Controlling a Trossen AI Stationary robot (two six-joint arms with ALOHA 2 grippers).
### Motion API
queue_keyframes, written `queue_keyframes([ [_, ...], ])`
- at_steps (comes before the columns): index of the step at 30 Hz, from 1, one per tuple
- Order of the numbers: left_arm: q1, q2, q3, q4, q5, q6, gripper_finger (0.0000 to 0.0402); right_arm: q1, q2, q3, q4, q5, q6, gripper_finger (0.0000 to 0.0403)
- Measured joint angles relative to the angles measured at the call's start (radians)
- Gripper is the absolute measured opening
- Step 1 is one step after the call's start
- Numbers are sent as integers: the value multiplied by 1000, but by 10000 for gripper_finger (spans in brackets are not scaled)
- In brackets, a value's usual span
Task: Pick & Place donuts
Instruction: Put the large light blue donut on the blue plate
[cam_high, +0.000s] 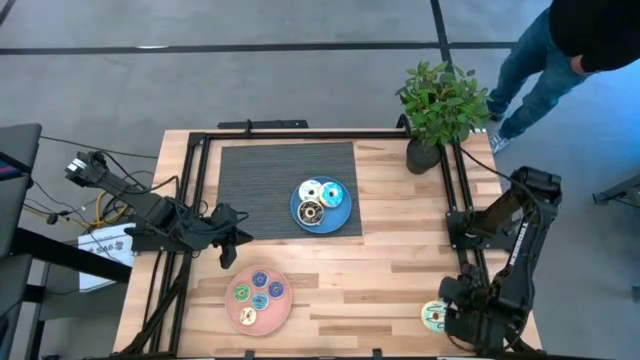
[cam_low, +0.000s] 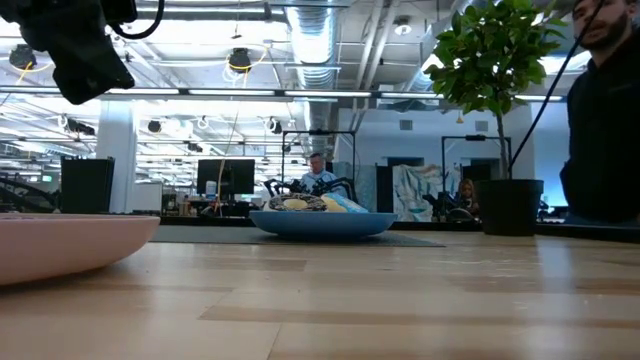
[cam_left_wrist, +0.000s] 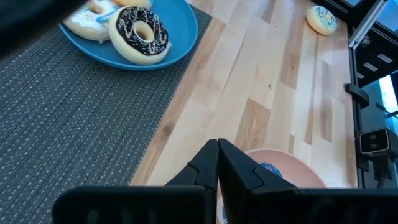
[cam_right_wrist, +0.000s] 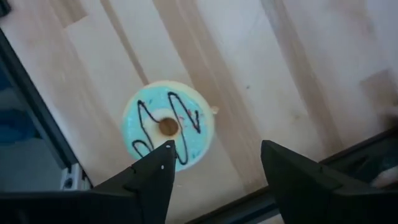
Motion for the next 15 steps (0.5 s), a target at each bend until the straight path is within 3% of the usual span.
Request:
queue_keyframes([
  [7,0,0,0,0,0,-1,0,7,-57,-91,78,-20,82,229],
  [15,0,0,0,0,1,-2,0,5,-58,-91,77,-56,84,278],
])
